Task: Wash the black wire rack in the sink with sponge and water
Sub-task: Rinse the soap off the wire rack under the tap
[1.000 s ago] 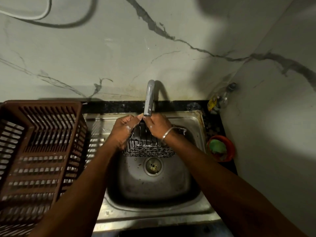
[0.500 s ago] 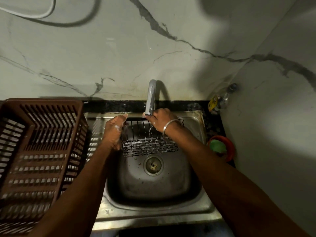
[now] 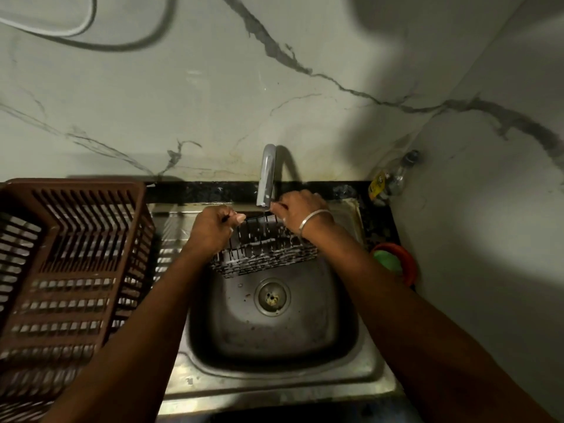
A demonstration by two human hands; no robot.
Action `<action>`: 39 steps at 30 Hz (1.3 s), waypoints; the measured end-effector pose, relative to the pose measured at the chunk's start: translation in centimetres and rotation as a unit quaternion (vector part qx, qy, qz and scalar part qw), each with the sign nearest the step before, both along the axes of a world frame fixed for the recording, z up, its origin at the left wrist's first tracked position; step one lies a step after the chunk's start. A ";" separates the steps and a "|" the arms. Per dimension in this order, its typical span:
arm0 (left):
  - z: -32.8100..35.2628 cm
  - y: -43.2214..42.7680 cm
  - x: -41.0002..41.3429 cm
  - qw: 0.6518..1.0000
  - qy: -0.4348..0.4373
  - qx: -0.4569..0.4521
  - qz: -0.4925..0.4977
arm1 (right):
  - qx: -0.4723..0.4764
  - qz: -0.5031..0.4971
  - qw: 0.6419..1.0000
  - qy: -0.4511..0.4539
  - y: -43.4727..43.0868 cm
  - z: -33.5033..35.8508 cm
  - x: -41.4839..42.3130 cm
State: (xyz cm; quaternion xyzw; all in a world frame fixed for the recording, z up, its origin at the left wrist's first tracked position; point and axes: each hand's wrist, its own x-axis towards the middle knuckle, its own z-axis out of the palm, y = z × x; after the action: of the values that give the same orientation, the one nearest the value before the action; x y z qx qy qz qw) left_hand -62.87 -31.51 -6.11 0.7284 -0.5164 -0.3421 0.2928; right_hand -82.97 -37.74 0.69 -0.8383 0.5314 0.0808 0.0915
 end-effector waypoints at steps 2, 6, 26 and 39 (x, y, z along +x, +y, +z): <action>0.2 -0.3 -0.7 1.000 0.000 0.001 0.003 | -0.004 0.047 0.998 0.032 0.9 0.3 1.1; 0.4 0.4 -1.2 0.999 0.034 0.004 0.021 | 0.009 0.034 0.999 0.031 0.7 -0.2 0.7; 0.5 2.5 -2.7 0.995 0.049 0.077 -0.041 | 0.030 0.006 0.999 -0.028 1.0 -0.4 2.9; 1.2 2.4 -4.7 0.974 0.215 0.064 0.032 | 0.150 -0.103 0.936 -0.302 1.6 -0.6 2.3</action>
State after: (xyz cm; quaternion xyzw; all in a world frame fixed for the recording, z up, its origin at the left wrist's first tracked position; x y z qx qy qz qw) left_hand -67.60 -29.14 -4.94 0.6712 -0.3950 -0.5136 0.3602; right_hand -80.66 -36.15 0.13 -0.7401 0.5443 -0.1076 0.3800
